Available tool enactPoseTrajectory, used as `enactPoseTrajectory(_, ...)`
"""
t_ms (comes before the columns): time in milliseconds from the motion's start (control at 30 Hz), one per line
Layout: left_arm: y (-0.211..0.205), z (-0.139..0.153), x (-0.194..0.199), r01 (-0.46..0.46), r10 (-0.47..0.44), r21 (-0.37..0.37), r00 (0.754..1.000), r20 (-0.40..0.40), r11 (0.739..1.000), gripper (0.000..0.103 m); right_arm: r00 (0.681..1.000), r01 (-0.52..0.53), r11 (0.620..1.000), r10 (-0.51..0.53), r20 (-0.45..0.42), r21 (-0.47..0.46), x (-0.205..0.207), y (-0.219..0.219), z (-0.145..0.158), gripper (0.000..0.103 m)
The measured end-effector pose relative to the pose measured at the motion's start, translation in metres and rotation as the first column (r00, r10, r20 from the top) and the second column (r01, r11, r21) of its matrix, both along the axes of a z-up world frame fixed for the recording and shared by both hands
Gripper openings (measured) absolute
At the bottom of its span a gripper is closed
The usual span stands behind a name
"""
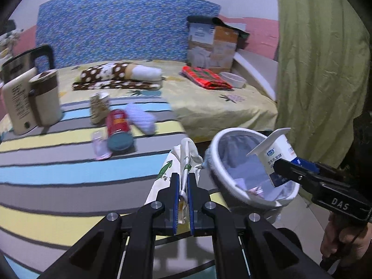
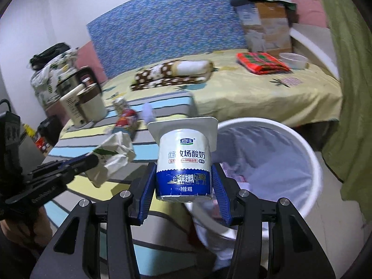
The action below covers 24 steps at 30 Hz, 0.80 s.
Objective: Collect trash
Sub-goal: 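Carry the paper bag and yogurt cup over the bin and open both tools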
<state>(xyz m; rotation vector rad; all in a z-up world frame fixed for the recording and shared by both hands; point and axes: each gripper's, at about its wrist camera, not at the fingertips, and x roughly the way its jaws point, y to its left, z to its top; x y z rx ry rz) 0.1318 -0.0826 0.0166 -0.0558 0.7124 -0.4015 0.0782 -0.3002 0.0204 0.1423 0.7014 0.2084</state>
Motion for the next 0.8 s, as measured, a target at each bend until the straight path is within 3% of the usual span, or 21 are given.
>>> enactPoseTrajectory(333, -0.062, -0.004, 0.016, 0.104, -0.104, 0.001, 0.994, -0.017, 0.995, 0.006, 0.991, 0.128, 0.992, -0.128, -0.049, -0.002, 0.003, -0.044, -0.016, 0.050)
enactPoseTrajectory(800, -0.109, -0.023, 0.035, 0.187, -0.186, 0.004, 0.980, -0.068, 0.982, 0.006, 0.977, 0.180, 0.984, -0.180, -0.114, -0.015, 0.006, -0.073, -0.033, 0.051)
